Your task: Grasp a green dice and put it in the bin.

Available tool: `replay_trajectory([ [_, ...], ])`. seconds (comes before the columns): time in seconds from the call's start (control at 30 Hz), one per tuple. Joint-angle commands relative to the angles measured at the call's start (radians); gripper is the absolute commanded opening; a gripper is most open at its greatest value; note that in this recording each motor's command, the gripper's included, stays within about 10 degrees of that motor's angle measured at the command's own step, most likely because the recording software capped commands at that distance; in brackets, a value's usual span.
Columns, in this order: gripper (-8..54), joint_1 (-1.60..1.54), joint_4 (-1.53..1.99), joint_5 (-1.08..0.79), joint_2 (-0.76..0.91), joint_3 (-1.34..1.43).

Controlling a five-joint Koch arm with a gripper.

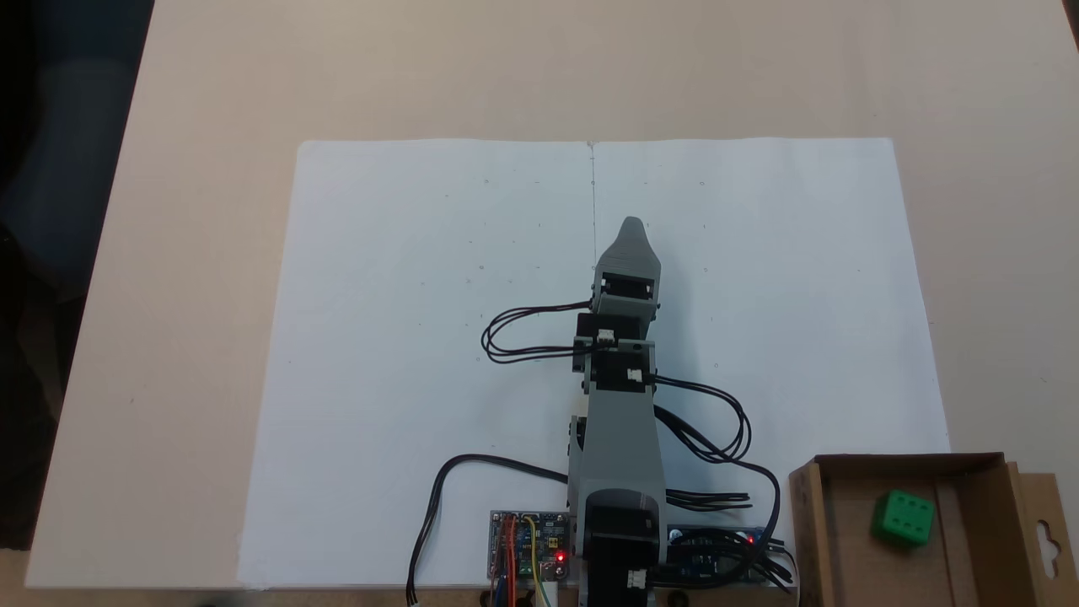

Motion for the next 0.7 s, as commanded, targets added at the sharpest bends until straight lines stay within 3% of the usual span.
replay_trajectory([
  [0.0,44.0,-0.002,-0.168,-0.009,0.109,0.026],
  [0.43,44.1,-0.002,-0.564,-0.034,0.114,0.264],
  [0.67,44.6,-0.003,-0.687,-0.035,0.114,0.264],
])
